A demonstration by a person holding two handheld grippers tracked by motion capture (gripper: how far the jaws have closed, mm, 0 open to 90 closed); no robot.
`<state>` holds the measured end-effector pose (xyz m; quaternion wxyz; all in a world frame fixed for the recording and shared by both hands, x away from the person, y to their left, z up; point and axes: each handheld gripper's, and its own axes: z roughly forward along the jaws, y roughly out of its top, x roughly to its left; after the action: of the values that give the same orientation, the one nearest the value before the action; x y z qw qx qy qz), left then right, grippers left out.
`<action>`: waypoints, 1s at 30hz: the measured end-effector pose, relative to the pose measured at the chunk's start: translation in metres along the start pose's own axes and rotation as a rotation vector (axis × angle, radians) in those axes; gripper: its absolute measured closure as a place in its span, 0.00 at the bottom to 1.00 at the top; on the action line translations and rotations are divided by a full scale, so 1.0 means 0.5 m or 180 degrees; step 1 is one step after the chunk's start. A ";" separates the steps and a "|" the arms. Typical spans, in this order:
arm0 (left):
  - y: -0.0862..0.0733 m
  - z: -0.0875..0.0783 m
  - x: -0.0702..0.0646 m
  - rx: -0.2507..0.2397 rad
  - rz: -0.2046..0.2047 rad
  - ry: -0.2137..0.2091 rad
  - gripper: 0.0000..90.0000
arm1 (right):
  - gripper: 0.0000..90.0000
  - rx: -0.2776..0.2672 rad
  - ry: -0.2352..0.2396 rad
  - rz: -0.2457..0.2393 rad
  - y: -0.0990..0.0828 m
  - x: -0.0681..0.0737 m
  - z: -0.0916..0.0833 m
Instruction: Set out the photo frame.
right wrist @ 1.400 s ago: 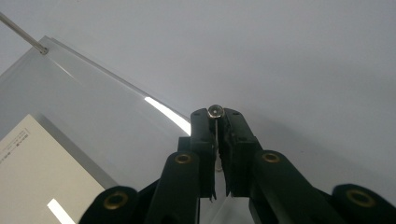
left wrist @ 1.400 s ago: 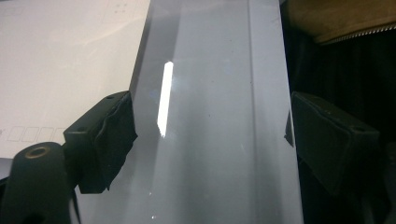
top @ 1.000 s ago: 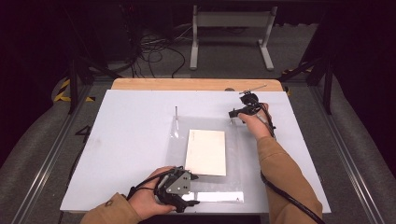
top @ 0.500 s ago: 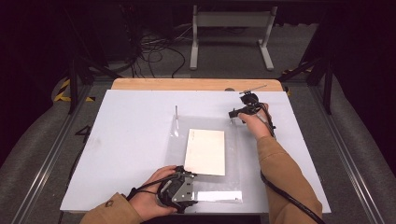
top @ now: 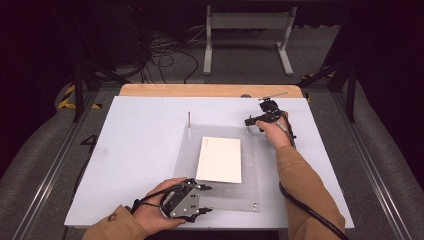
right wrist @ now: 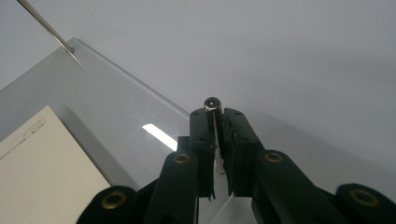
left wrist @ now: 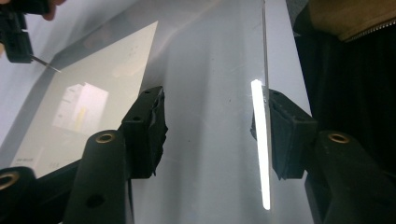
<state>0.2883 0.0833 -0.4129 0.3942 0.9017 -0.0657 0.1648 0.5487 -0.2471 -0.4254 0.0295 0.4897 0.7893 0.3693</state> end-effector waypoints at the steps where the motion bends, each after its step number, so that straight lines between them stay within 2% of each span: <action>1: -0.001 -0.004 0.001 -0.0031 0.0008 0.0026 0.52 | 0.92 0.0008 0.0014 0.0021 0.000 -0.001 0.000; 2: -0.002 -0.014 0.001 -0.0049 -0.0010 0.0078 0.54 | 0.92 0.0011 0.0015 0.0021 0.001 -0.001 0.000; 6: -0.001 -0.034 0.002 -0.0151 0.0064 0.0253 0.61 | 0.93 0.0024 0.0022 0.0053 0.004 -0.003 0.002; 9: 0.004 -0.040 0.000 -0.0166 0.0114 0.0321 0.65 | 0.93 0.0008 0.0019 0.0042 0.004 -0.004 0.003; 13: 0.010 -0.047 0.005 -0.0184 0.0155 0.0352 0.67 | 0.93 -0.0039 0.0069 -0.0018 0.001 -0.008 0.002; 18: 0.018 -0.059 0.016 -0.0273 0.0140 0.0391 0.70 | 0.91 -0.0213 0.0103 -0.0116 -0.012 -0.012 -0.004; 20: 0.020 -0.065 0.024 -0.0357 0.0108 0.0406 0.71 | 0.87 -0.0343 0.0120 -0.0194 -0.020 -0.013 -0.016; 21: 0.022 -0.069 0.033 -0.0441 0.0031 0.0399 0.71 | 0.85 -0.0421 0.0122 -0.0271 -0.028 -0.014 -0.034; 25: 0.030 -0.076 0.043 -0.0482 -0.0004 0.0412 0.72 | 0.81 -0.0562 0.0112 -0.0451 -0.045 -0.010 -0.075; 26: 0.030 -0.076 0.043 -0.0482 -0.0004 0.0412 0.72 | 0.81 -0.0562 0.0112 -0.0451 -0.045 -0.010 -0.075; 29: 0.036 -0.080 0.049 -0.0478 -0.0009 0.0414 0.73 | 0.79 -0.0665 0.0111 -0.0715 -0.066 -0.001 -0.112; 30: 0.038 -0.080 0.051 -0.0478 -0.0012 0.0409 0.73 | 0.78 -0.0692 0.0108 -0.0856 -0.080 0.005 -0.127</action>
<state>0.2977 0.0999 -0.3657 0.4645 0.8573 -0.0508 0.2162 0.4912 -0.2903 -0.4029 0.1181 0.3672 0.8035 0.4534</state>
